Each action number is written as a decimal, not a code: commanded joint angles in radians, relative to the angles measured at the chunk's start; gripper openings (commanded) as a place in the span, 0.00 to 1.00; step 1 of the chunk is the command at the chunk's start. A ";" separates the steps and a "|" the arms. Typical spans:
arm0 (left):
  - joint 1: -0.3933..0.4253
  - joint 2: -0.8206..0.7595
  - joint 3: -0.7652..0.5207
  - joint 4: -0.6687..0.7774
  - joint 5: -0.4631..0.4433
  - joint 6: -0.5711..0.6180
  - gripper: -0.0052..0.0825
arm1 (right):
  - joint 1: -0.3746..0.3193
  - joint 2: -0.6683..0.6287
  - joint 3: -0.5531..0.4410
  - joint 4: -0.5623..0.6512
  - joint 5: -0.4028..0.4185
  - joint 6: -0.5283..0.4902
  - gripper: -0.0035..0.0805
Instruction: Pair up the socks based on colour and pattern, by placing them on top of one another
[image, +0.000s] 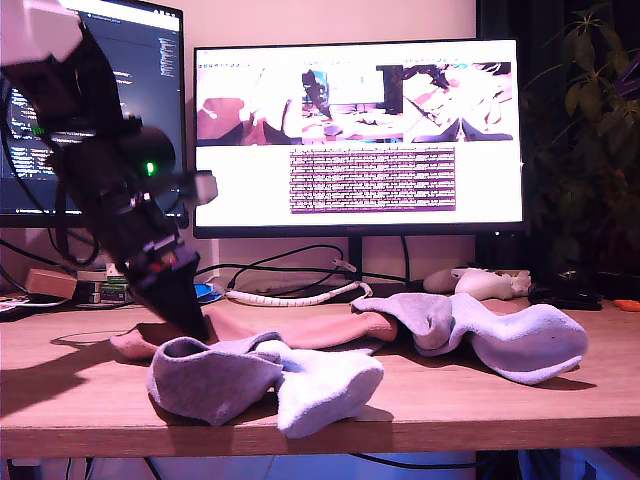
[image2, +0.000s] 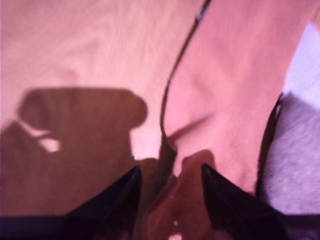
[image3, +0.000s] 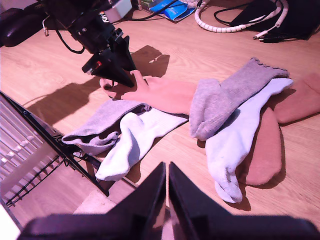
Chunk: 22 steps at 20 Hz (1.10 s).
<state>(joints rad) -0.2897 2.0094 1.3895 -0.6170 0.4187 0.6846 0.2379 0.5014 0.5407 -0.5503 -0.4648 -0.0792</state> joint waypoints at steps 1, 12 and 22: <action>-0.001 0.013 0.004 0.004 0.010 0.004 0.31 | 0.004 0.000 -0.019 0.010 -0.005 0.000 0.03; 0.058 0.006 0.009 -0.042 -0.106 -0.269 0.04 | 0.004 0.000 -0.019 0.009 -0.005 0.000 0.03; 0.183 0.004 0.060 -0.275 -0.161 -0.531 0.04 | 0.004 0.000 -0.019 0.010 -0.005 0.000 0.03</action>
<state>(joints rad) -0.1078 2.0094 1.4498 -0.8764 0.2623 0.1993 0.2379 0.5014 0.5407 -0.5499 -0.4648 -0.0792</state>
